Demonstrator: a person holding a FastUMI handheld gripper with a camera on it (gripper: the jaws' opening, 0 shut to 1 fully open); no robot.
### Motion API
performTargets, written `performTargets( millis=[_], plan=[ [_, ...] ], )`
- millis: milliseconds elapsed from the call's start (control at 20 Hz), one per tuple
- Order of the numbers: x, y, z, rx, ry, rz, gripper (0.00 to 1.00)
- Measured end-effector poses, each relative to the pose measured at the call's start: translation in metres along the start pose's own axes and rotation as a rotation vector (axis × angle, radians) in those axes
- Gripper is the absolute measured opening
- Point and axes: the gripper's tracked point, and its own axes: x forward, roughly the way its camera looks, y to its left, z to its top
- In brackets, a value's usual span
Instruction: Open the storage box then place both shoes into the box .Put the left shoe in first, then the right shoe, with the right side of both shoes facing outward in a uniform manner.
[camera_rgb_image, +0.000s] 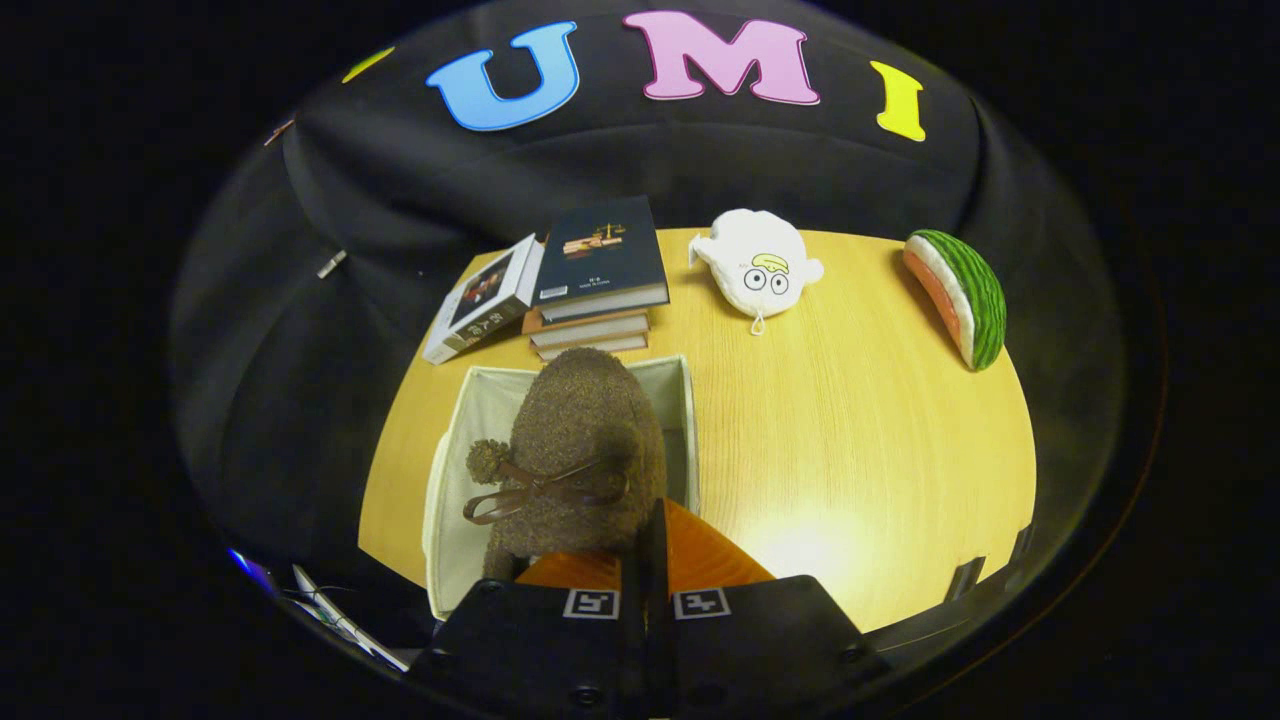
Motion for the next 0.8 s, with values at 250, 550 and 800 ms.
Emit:
performTargets(
  millis=[250, 550, 800],
  plan=[
    [0.012, -0.006, -0.004, 0.013, 0.013, -0.040, 0.05],
    [0.005, 0.003, -0.003, 0.004, 0.006, 0.001, 0.67],
    [-0.007, -0.007, 0.004, 0.004, -0.035, 0.015, 0.99]
  ],
)
